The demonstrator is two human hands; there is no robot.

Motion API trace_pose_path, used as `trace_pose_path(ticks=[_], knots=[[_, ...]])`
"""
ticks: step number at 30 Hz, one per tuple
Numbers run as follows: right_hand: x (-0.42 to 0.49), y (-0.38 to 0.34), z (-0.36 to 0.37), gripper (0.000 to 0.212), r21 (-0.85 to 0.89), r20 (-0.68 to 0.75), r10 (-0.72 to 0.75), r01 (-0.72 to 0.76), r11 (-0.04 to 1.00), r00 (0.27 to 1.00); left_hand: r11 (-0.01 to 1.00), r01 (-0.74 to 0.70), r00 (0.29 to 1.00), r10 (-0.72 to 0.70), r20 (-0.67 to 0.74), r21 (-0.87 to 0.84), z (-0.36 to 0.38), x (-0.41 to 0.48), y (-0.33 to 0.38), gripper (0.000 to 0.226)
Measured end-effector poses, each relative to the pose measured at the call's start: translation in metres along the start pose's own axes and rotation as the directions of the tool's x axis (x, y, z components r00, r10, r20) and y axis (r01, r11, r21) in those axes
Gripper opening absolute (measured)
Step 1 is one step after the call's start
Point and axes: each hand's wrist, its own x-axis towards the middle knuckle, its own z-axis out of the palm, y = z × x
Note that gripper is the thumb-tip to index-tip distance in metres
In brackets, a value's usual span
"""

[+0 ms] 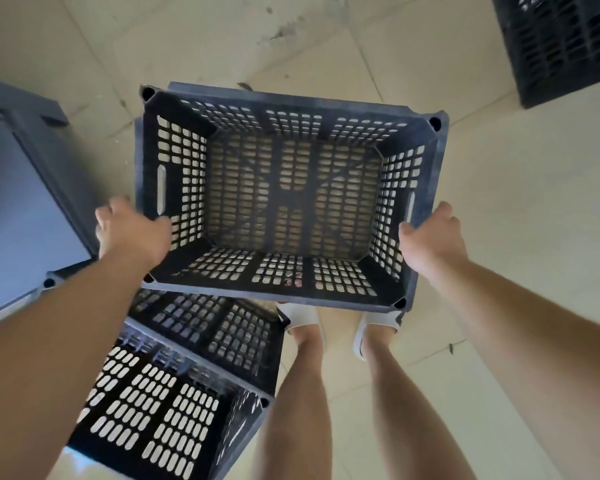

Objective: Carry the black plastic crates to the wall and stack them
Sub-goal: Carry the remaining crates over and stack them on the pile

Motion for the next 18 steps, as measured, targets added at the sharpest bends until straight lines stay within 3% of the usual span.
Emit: trace_pose_path(ticks=[7, 11, 18], knots=[[0.040, 0.005, 0.023, 0.010, 0.204, -0.013, 0.009, -0.006, 0.979, 1.000, 0.982, 0.077, 0.997, -0.072, 0.036, -0.175, 0.017, 0.033, 0.027, 0.064], [0.049, 0.009, 0.025, 0.017, 0.311, 0.001, 0.087, -0.083, 0.947, 0.996, 0.944, 0.125, 0.992, -0.118, 0.040, -0.306, 0.017, 0.033, 0.028, 0.060], [0.064, 0.025, 0.001, 0.022, 0.223, -0.078, 0.070, -0.051, 0.974, 0.995, 0.908, 0.183, 0.973, -0.113, 0.201, -0.376, 0.024, 0.015, 0.032, 0.047]])
